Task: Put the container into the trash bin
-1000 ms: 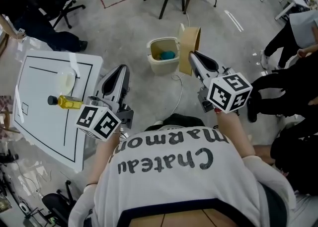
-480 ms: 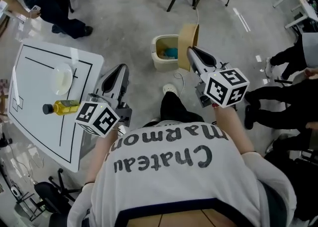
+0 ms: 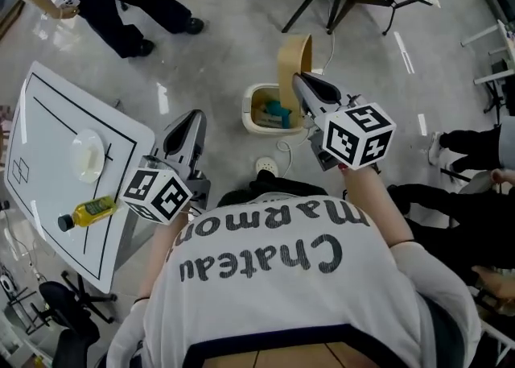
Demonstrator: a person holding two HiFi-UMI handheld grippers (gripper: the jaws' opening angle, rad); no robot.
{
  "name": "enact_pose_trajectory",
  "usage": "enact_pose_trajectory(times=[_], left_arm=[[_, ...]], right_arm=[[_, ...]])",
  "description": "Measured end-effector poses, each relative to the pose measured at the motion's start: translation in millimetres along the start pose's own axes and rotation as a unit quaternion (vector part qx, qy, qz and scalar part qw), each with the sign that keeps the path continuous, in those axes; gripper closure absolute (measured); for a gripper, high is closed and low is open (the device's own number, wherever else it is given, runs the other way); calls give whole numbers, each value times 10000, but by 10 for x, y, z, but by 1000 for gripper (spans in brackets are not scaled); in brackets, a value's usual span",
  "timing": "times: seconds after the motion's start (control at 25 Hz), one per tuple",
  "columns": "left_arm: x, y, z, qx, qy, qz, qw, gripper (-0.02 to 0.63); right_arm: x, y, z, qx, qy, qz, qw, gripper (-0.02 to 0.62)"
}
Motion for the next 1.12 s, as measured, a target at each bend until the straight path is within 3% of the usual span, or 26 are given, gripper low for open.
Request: enact_pose_trajectory(times=[0.28, 0.56, 0.84, 1.12], left_arm=[[-239, -648, -212, 301, 186, -340, 9988, 583], [-590, -957, -376, 524, 363, -698, 9955, 583], [-1239, -1034, -737, 702, 683, -1288, 9868, 583], [-2013, -1266, -1077, 500, 844, -2163, 9714, 583]], right_arm=[[-156, -559, 394, 622, -247, -580, 9961, 563], [-861, -1031, 427, 1000, -410, -1541, 9821, 562], [-1795, -1386, 550, 857, -725, -2527, 9610, 561], [-2714, -1676, 857, 388, -916, -3284, 9393, 562]])
Point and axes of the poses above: the fingertips, and each gripper's own axes: y backward along the fingers, z to its right, x out of its top, the point moved 1 cm from there along y, backward along the fingers, and after that the axes turned 1 degree about z, right-handed, at the moved point
